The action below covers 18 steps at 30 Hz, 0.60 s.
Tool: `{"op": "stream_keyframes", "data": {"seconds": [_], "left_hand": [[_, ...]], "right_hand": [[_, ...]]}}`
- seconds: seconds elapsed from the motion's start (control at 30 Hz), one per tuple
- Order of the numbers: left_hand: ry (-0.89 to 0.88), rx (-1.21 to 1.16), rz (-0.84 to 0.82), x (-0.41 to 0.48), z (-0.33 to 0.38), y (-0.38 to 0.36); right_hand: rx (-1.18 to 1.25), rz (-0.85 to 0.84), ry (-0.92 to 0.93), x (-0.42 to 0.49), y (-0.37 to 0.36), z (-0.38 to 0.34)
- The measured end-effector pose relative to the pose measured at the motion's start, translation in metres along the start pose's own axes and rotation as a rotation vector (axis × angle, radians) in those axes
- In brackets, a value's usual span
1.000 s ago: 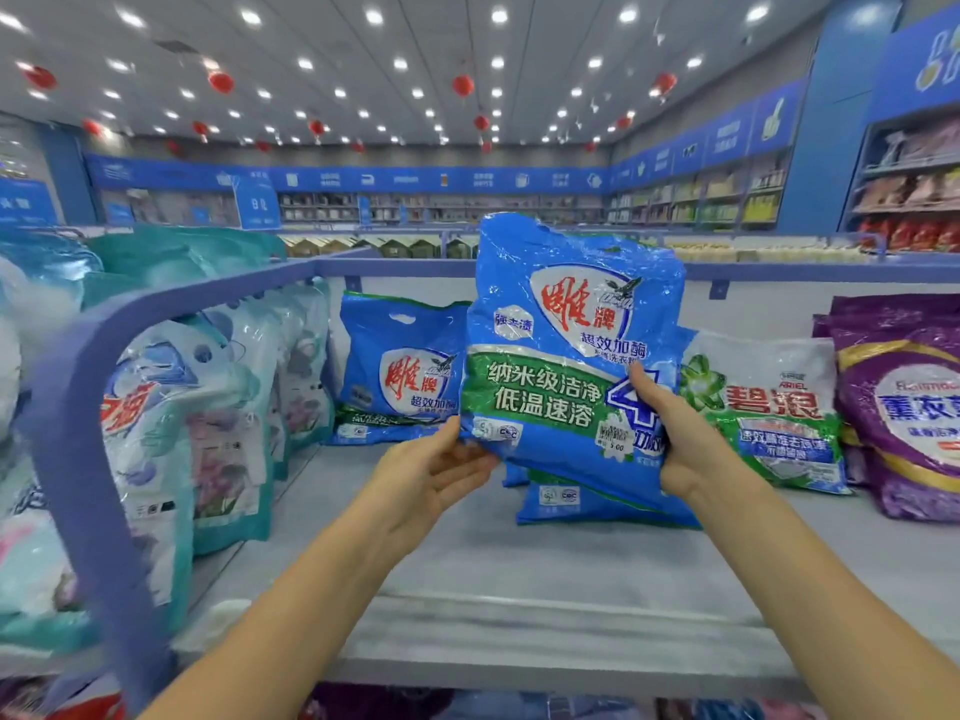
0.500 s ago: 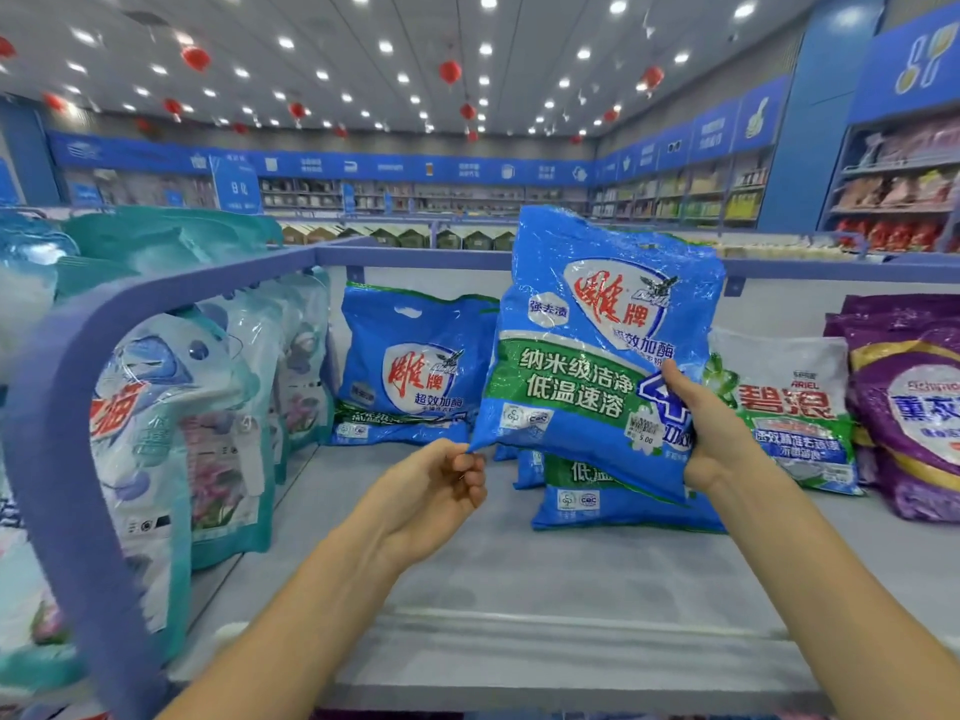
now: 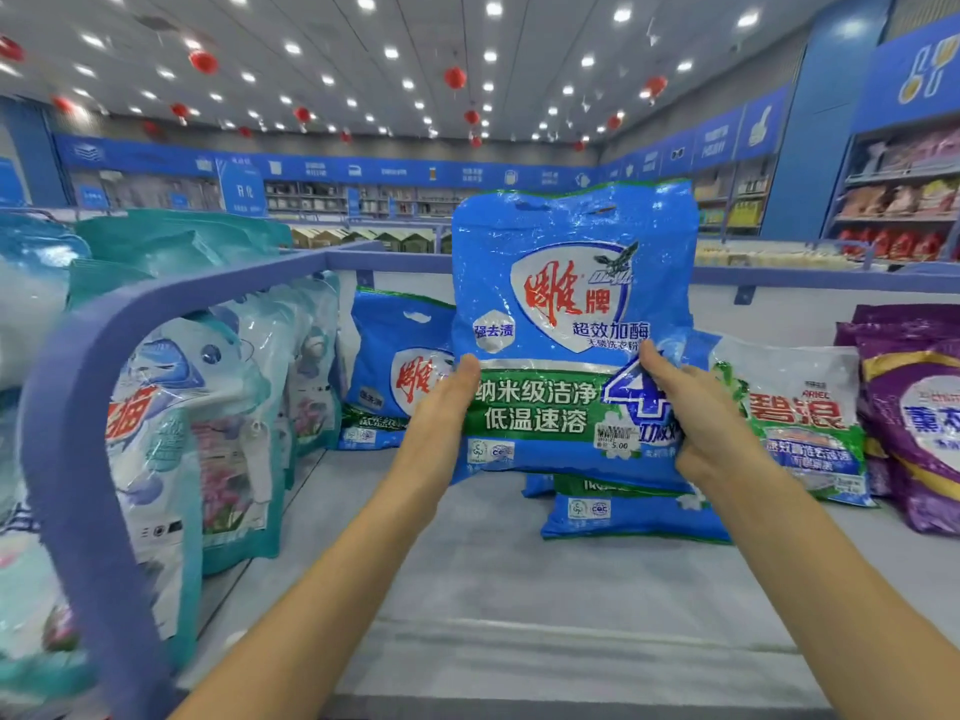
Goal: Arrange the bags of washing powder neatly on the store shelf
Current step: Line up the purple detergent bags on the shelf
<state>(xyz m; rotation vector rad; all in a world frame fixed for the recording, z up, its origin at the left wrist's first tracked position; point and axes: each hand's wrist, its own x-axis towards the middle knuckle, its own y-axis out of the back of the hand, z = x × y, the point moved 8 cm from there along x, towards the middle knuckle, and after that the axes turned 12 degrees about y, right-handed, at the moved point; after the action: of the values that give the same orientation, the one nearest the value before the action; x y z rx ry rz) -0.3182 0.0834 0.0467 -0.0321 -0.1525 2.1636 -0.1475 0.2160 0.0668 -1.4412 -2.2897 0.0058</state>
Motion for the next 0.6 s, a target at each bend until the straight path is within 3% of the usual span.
{"op": "stream_keyframes", "data": {"seconds": [0.17,0.33,0.47,0.6], "left_hand": [[0.034,0.068,0.298,0.021,-0.004,0.03],[-0.101,0.159,0.556,0.021,0.016,0.069],[-0.166,0.232,0.639,0.032,0.037,0.097],[-0.087,0.292,0.687,0.052,0.018,0.125]], "right_hand": [[-0.052,-0.102,0.037,-0.003,-0.029,0.011],[-0.18,-0.213,0.065,0.002,-0.07,0.02],[-0.14,-0.148,0.019,0.017,-0.097,0.034],[-0.116,-0.11,-0.05,0.026,-0.118,0.066]]}}
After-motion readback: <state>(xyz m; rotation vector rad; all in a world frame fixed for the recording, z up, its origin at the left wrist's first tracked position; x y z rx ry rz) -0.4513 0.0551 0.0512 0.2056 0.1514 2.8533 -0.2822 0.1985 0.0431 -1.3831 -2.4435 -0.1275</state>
